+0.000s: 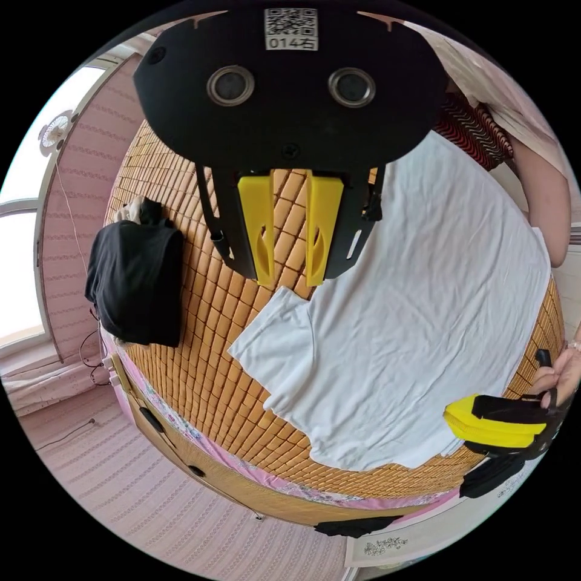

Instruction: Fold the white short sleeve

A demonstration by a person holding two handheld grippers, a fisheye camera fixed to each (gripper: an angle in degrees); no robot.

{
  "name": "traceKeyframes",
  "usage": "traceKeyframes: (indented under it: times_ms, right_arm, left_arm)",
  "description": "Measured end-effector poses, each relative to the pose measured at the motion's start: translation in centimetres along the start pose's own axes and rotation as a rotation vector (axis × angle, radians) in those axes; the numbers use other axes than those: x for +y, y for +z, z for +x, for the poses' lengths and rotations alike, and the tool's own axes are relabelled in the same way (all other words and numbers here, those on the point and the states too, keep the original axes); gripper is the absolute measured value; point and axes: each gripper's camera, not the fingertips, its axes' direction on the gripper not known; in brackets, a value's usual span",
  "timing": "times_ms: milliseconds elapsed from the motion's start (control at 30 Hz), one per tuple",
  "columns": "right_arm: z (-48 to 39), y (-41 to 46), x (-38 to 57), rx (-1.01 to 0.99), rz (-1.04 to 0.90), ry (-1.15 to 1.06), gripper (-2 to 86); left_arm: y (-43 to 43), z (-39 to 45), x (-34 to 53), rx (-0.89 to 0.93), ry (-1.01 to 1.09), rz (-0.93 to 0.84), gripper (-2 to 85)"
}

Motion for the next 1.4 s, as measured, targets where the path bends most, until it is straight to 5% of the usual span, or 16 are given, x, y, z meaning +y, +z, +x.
traceKeyframes:
  times_ms: [700, 900, 1233, 1400]
  right_arm:
    - [9.6, 9.2, -0.8, -0.299, -0.087, 0.237, 7.3]
    - [10.3, 13.5, -0.5, -0.395, -0.095, 0.328, 4.0]
    - [10.8, 16.2, 0.0, -0.357, -0.139, 0.349, -0.3]
    - [10.5, 17.4, -0.3, -0.342, -0.142, 0.350, -0.1]
  left_arm:
    - [21.2, 3.3, -21.6, 0.110, 0.062, -0.242, 4.1]
    - [27.7, 4.8, -23.1, 0.037, 0.051, -0.340, 3.6]
    - [28.3, 8.5, -23.0, 0.067, 0.212, -0.328, -0.9]
    - [27.5, 7.0, -21.6, 0.085, 0.128, -0.297, -0.1]
